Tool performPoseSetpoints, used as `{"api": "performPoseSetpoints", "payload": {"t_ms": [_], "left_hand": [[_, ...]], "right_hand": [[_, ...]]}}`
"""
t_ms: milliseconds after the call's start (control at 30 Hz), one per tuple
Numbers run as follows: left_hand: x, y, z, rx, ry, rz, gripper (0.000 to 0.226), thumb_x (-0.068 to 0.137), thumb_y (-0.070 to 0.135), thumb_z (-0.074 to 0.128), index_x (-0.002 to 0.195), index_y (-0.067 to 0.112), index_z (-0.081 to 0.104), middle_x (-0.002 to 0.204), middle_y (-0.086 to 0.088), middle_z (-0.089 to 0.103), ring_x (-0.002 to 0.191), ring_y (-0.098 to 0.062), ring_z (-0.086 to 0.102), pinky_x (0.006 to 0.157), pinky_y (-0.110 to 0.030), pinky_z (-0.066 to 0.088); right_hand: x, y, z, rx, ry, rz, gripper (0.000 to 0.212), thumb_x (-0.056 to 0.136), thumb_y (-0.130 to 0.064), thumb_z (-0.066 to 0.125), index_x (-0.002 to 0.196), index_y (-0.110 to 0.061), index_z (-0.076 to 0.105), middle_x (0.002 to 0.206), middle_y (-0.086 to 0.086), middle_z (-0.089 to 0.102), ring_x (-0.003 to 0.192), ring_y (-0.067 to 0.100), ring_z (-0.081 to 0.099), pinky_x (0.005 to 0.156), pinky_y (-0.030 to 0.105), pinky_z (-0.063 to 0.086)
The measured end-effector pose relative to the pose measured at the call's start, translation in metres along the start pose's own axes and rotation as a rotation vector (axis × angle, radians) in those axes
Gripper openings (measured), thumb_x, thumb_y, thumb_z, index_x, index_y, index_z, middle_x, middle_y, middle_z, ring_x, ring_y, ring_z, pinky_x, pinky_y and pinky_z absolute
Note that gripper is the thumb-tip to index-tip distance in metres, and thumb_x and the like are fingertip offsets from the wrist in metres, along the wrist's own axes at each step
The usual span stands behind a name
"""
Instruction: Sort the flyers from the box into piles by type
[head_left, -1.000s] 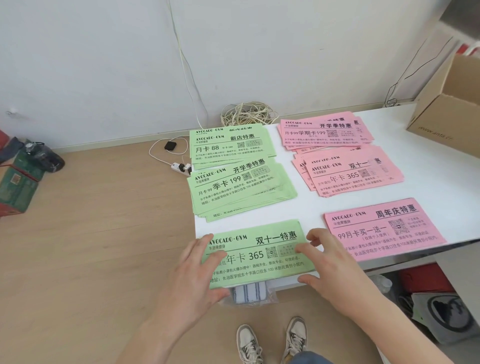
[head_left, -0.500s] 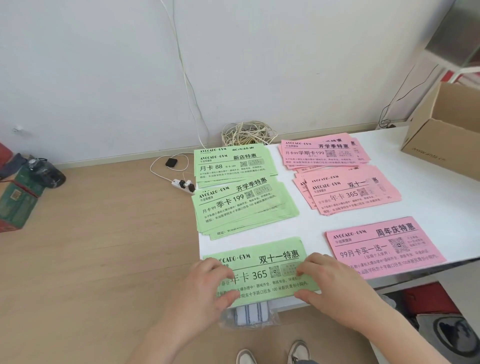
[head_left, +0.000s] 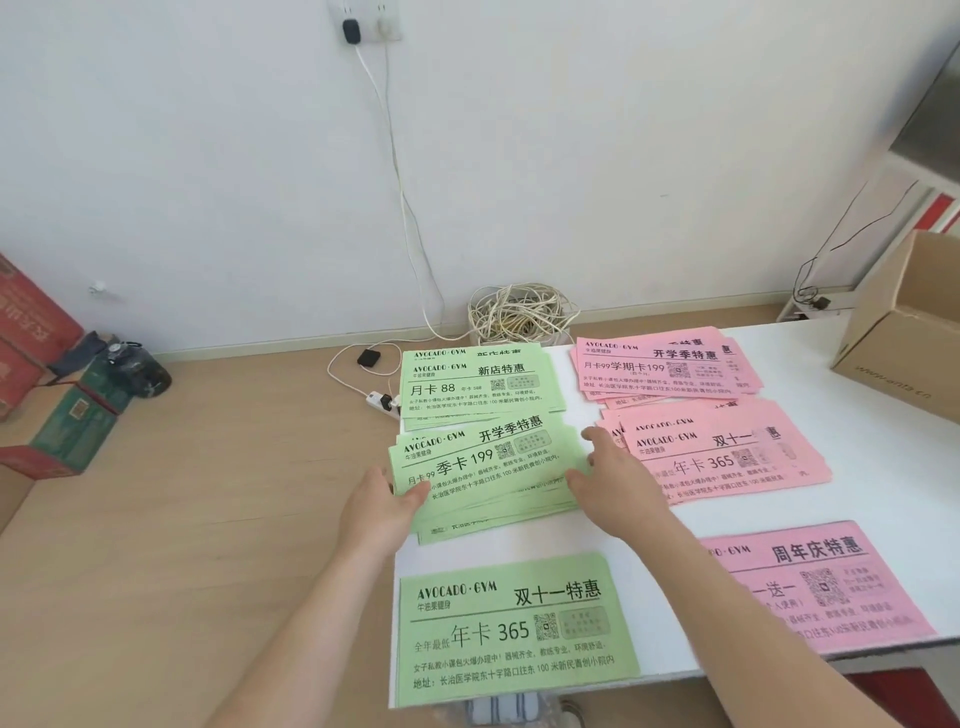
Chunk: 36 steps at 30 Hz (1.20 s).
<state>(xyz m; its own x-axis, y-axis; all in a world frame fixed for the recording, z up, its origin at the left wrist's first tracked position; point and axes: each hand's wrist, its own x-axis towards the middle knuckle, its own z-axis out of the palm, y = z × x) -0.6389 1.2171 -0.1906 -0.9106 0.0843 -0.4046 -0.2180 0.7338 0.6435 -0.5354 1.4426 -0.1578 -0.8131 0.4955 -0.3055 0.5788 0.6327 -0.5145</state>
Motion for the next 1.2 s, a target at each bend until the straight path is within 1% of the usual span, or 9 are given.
{"api": "performPoseSetpoints", "payload": {"t_ms": [167, 267, 367, 667, 767, 867, 967, 1067, 1200], "left_hand": [[-0.008, -0.008, 0.001, -0.062, 0.066, -0.013, 0.026, 0.084, 0.017, 0.069, 0.108, 0.016, 0.06, 0.105, 0.001, 0.068, 0.095, -0.021, 0.062, 0.079, -0.033, 0.048], [-0.011, -0.012, -0.003, -0.142, 0.09, -0.068, 0.036, 0.082, 0.008, 0.069, 0.112, 0.014, 0.051, 0.103, 0.001, 0.061, 0.097, -0.022, 0.059, 0.081, -0.034, 0.047], [-0.011, -0.012, -0.006, -0.25, 0.078, -0.121, 0.04, 0.081, -0.002, 0.068, 0.11, 0.016, 0.048, 0.101, 0.0, 0.058, 0.095, -0.021, 0.057, 0.075, -0.031, 0.045], [-0.024, -0.007, -0.005, -0.204, 0.188, 0.075, 0.039, 0.082, -0.002, 0.064, 0.103, 0.028, 0.051, 0.097, 0.007, 0.061, 0.089, -0.016, 0.06, 0.072, -0.028, 0.044], [-0.027, -0.003, -0.008, -0.269, 0.14, 0.104, 0.036, 0.084, -0.005, 0.061, 0.099, 0.027, 0.054, 0.095, 0.007, 0.064, 0.085, -0.012, 0.063, 0.065, -0.025, 0.047], [-0.032, 0.004, -0.014, -0.446, 0.118, 0.126, 0.038, 0.083, -0.01, 0.06, 0.103, 0.022, 0.058, 0.09, 0.011, 0.068, 0.083, -0.002, 0.064, 0.064, -0.019, 0.049], [-0.037, 0.011, -0.019, -0.534, 0.106, 0.209, 0.035, 0.083, -0.012, 0.06, 0.098, 0.019, 0.061, 0.083, 0.015, 0.07, 0.077, 0.004, 0.066, 0.063, -0.011, 0.05], [-0.038, 0.019, -0.022, -0.582, 0.102, 0.312, 0.028, 0.083, -0.011, 0.062, 0.104, 0.008, 0.064, 0.093, 0.006, 0.072, 0.085, -0.005, 0.069, 0.068, -0.012, 0.051], [-0.03, 0.019, -0.013, -0.61, 0.029, 0.309, 0.037, 0.078, -0.014, 0.066, 0.108, 0.007, 0.059, 0.099, -0.003, 0.071, 0.088, -0.01, 0.069, 0.068, -0.017, 0.053]], "right_hand": [[-0.001, 0.001, 0.015, 0.096, -0.007, -0.042, 0.048, 0.092, -0.019, 0.054, 0.138, -0.017, 0.038, 0.114, 0.004, 0.06, 0.106, 0.025, 0.057, 0.087, 0.036, 0.047], [0.001, 0.003, 0.016, 0.277, -0.037, 0.011, 0.046, 0.089, -0.015, 0.057, 0.133, -0.018, 0.045, 0.097, -0.007, 0.057, 0.092, 0.018, 0.059, 0.078, 0.031, 0.046], [0.006, 0.002, 0.019, 0.276, -0.05, 0.007, 0.047, 0.088, -0.015, 0.059, 0.133, -0.017, 0.047, 0.088, -0.011, 0.055, 0.085, 0.016, 0.057, 0.073, 0.027, 0.045], [0.018, 0.001, 0.025, 0.071, -0.091, -0.005, 0.05, 0.084, -0.021, 0.066, 0.13, -0.015, 0.049, 0.099, -0.001, 0.062, 0.093, 0.02, 0.055, 0.075, 0.029, 0.043], [0.02, 0.002, 0.025, 0.175, -0.088, 0.014, 0.053, 0.083, -0.019, 0.067, 0.132, -0.015, 0.048, 0.106, 0.002, 0.062, 0.093, 0.02, 0.058, 0.074, 0.028, 0.043], [0.019, 0.005, 0.017, 0.411, -0.044, 0.025, 0.064, 0.082, -0.014, 0.07, 0.139, -0.016, 0.039, 0.124, 0.005, 0.054, 0.111, 0.023, 0.054, 0.087, 0.037, 0.047], [0.014, 0.005, -0.002, 0.721, -0.05, -0.063, 0.053, 0.083, -0.001, 0.067, 0.129, -0.02, 0.048, 0.106, 0.003, 0.07, 0.097, 0.026, 0.063, 0.079, 0.039, 0.05], [0.008, 0.003, -0.016, 0.706, 0.109, -0.24, 0.04, 0.085, 0.003, 0.061, 0.115, -0.022, 0.057, 0.085, -0.001, 0.074, 0.083, 0.026, 0.066, 0.077, 0.037, 0.051], [0.0, 0.012, -0.008, 0.616, 0.162, -0.292, 0.043, 0.086, 0.0, 0.06, 0.119, -0.027, 0.053, 0.092, -0.008, 0.071, 0.088, 0.009, 0.067, 0.079, 0.027, 0.052]]}}
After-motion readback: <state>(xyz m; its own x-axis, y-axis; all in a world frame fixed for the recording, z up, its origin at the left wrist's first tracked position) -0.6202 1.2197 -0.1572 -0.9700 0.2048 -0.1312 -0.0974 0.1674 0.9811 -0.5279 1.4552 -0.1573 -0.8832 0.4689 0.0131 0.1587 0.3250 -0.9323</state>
